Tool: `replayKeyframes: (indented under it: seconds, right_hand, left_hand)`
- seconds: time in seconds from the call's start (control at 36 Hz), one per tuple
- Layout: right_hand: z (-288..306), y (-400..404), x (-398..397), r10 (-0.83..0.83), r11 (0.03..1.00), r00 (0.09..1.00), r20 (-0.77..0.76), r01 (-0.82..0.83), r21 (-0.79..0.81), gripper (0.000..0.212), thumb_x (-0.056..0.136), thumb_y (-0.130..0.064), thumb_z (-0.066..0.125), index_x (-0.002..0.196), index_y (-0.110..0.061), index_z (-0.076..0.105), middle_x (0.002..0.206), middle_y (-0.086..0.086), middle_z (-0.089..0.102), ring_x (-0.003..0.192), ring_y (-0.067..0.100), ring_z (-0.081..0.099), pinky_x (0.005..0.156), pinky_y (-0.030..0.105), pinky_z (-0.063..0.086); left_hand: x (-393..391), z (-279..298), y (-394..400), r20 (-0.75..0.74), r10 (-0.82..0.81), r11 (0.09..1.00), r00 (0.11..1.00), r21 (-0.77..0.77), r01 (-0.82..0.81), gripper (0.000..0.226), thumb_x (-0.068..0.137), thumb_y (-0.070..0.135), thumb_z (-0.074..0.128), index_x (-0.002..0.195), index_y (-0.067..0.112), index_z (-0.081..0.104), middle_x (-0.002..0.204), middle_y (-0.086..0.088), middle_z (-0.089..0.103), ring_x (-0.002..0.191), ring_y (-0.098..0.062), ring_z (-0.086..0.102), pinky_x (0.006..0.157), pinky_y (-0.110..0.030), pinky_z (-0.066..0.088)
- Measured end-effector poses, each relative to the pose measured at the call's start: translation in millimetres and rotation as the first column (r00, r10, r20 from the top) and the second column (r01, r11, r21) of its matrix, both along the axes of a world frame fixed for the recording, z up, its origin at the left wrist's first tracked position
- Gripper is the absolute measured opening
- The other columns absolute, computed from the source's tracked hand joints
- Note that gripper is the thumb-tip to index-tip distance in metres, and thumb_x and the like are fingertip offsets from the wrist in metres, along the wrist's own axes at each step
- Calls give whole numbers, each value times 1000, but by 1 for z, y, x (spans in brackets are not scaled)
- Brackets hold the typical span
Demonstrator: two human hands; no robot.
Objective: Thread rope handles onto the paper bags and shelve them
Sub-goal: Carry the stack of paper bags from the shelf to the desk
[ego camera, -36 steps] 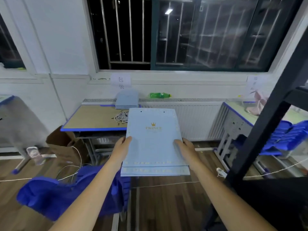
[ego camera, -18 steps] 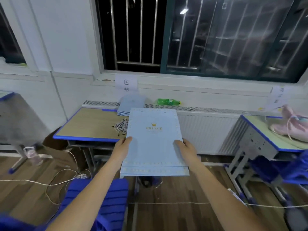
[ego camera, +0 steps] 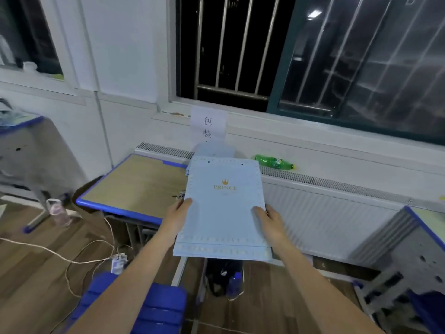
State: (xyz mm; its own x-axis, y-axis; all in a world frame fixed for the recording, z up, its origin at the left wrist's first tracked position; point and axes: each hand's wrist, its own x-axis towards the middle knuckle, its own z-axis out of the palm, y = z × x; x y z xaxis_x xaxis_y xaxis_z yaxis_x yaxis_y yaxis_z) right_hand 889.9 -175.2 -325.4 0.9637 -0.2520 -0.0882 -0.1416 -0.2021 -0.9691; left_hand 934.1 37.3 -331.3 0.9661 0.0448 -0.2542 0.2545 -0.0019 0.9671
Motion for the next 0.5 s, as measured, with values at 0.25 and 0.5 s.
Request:
replayKeyframes:
  seconds: [0.25, 0.5]
  right_hand:
    - [-21, 21, 118, 101, 995, 989, -107, -103, -13, 25, 100, -22, 44, 119, -16, 59, 99, -3, 67, 84, 12, 66, 59, 17, 53]
    - [-46, 8, 207, 65, 998, 980, -190, -58, 38, 22, 96, -25, 50, 112, -16, 61, 101, 3, 68, 88, 20, 66, 81, 36, 55]
  left_hand:
    - [108, -26, 29, -78, 86, 995, 993, 56, -82, 40, 98, 32, 48, 130, 10, 55, 134, -10, 55, 120, -30, 52, 90, -31, 38]
    - [185, -41, 17, -61, 174, 970, 983, 180, -161, 35, 98, 28, 49, 125, 9, 59, 128, -3, 56, 123, -26, 48, 95, -27, 32]
